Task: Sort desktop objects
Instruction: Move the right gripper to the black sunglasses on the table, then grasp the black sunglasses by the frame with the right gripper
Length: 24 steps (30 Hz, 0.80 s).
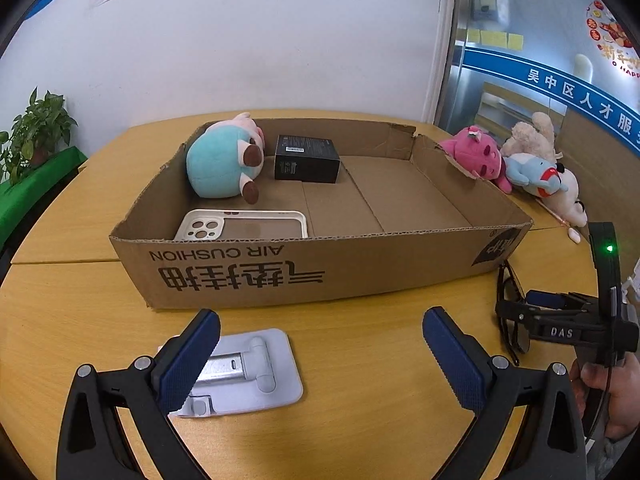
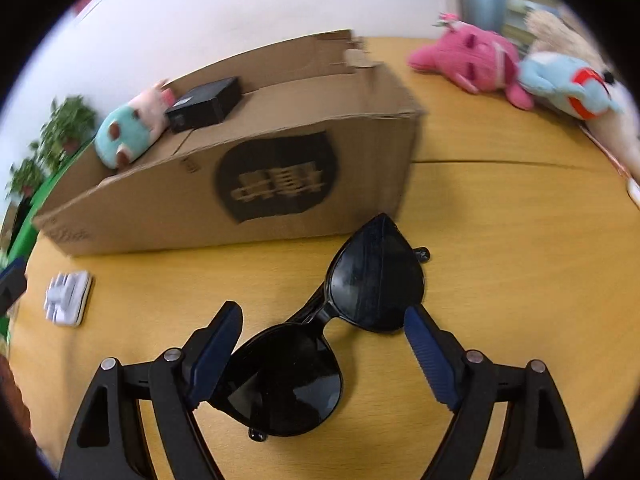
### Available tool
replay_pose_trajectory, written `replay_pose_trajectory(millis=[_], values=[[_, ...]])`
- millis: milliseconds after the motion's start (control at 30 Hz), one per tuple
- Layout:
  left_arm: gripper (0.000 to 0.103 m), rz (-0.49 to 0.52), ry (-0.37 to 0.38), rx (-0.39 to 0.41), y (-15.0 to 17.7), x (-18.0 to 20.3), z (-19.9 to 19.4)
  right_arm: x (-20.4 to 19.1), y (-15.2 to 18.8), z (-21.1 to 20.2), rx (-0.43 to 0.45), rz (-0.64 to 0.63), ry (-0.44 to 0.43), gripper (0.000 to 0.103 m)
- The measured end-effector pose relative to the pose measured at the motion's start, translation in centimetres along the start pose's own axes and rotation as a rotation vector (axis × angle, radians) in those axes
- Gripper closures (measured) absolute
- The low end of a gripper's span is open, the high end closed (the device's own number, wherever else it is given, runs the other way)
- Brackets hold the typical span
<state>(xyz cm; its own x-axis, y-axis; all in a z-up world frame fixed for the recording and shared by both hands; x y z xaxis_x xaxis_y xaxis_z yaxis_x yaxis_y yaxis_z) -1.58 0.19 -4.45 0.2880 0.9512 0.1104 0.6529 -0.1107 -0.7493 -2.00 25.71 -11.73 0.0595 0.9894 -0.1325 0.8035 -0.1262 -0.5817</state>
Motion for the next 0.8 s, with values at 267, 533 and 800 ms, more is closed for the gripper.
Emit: replay_pose_trajectory(millis=[267, 533, 800], values=[[0.000, -0.020, 0.059, -0.041, 0.7, 0.8, 0.6, -5.7, 3.8, -1.2, -0.055, -0.242, -0.186, 0.026], [0.000, -0.042, 0.213, -0.137, 1.9, 4.0, 2.2, -7.8, 5.7, -2.8, -0.054, -0.288, -0.290, 0.026], [0.006, -0.127, 0.416, -0.286, 2.0, 8.4, 6.3, -7.7, 4.6, -2.0, -0.031, -0.249, -0.269, 0.038]])
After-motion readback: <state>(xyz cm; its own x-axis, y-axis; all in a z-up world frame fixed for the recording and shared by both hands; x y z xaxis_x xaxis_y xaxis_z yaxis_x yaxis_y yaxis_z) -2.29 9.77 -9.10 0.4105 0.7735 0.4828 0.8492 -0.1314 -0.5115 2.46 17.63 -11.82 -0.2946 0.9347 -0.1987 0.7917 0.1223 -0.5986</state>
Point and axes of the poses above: each gripper's, at about its wrist camera, not at the fingertips, and z roughly the way its jaws point, x to its right, y to its underside, the point moved 9 cm from there along z, roughly the way its jaws point, and after that the axes turned 1 degree about y, right-handed, at the moved point
